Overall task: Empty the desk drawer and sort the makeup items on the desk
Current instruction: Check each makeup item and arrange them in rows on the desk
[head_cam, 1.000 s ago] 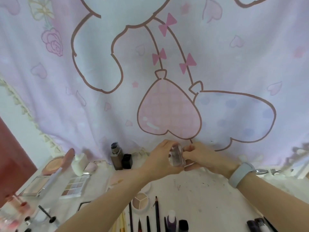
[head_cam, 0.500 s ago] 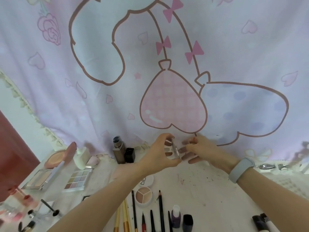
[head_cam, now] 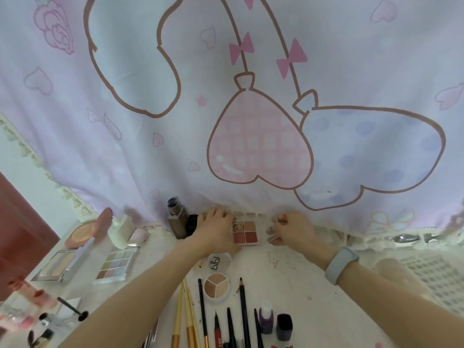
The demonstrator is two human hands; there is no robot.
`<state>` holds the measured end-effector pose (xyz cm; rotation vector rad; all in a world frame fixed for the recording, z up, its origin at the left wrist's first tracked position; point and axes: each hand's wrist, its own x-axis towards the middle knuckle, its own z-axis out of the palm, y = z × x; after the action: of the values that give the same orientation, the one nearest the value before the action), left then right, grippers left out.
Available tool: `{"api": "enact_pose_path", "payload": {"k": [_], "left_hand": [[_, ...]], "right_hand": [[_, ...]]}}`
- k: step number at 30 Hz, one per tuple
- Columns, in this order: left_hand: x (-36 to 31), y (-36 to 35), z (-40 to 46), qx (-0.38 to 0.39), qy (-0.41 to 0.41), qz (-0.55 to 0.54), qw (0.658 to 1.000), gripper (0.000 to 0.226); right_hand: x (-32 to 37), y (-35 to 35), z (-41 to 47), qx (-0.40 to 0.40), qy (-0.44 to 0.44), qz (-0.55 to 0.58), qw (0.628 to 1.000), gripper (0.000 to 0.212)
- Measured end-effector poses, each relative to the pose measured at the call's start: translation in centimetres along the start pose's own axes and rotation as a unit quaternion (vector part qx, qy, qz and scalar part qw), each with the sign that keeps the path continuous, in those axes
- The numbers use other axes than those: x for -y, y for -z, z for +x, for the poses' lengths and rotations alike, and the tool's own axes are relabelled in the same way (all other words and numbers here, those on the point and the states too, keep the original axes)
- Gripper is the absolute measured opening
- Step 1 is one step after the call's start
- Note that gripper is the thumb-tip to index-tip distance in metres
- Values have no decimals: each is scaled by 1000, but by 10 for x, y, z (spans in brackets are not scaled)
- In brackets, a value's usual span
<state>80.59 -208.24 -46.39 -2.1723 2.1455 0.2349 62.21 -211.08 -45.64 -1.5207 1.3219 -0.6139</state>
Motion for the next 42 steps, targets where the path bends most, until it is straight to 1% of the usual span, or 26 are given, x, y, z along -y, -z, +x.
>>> {"api": "enact_pose_path", "payload": {"k": [4, 6, 8, 11, 12, 15, 17, 19, 21, 24, 26, 29, 32, 34, 38, 40, 42], "left_hand": [[-4, -3, 2, 55, 8, 40, 998, 67], [-6, -3, 2, 71, 12, 48, 996, 63], [-8, -2, 2, 75, 14, 49, 996, 64], [-14, 2, -2, 53, 13, 49, 997, 68], [-16, 4, -6, 40, 9, 48, 998, 68], [-26, 12, -17, -2, -5, 17, 1000, 58], [-34, 19, -26, -26, -10, -30, 999, 50], [-45, 27, -35, -52, -22, -77, 995, 45], [-58, 33, -45, -71, -40, -120, 989, 41], [-82, 39, -58, -87, -78, -154, 981, 38], [-99, 40, -66, -97, -103, -161, 977, 37], [-124, 39, -75, -103, -130, -165, 972, 37], [-147, 36, -82, -99, -146, -151, 973, 37], [-158, 33, -85, -96, -155, -138, 973, 37], [-170, 24, -88, -83, -177, -135, 971, 38], [-176, 19, -89, -67, -188, -134, 971, 41], [-182, 15, -89, -55, -197, -136, 969, 47]], "right_hand": [[-6, -3, 4, -4, 5, -25, 1000, 24], [-7, -3, 5, -8, 3, -15, 1000, 24], [-8, -3, 3, -11, 1, 5, 1000, 28], [-11, 1, -3, -19, 3, -9, 1000, 39], [-12, 4, -8, -15, 7, -25, 1000, 38], [-17, 22, -27, -12, 37, -88, 995, 20], [-24, 40, -40, -24, 50, -124, 991, 29], [-27, 62, -56, -48, 64, -146, 986, 24], [-33, 87, -74, -82, 79, -185, 976, 17], [-55, 120, -101, -152, 71, -265, 950, 17], [-74, 133, -118, -180, 58, -322, 928, 25], [-100, 142, -134, -191, 49, -388, 900, 41], [-118, 144, -139, -183, 15, -392, 901, 49], [-126, 143, -140, -171, 8, -395, 903, 50], [-128, 143, -142, -171, 30, -387, 906, 42], [-124, 146, -143, -187, 29, -383, 904, 38], [-114, 153, -144, -211, 14, -318, 924, 28]]}}
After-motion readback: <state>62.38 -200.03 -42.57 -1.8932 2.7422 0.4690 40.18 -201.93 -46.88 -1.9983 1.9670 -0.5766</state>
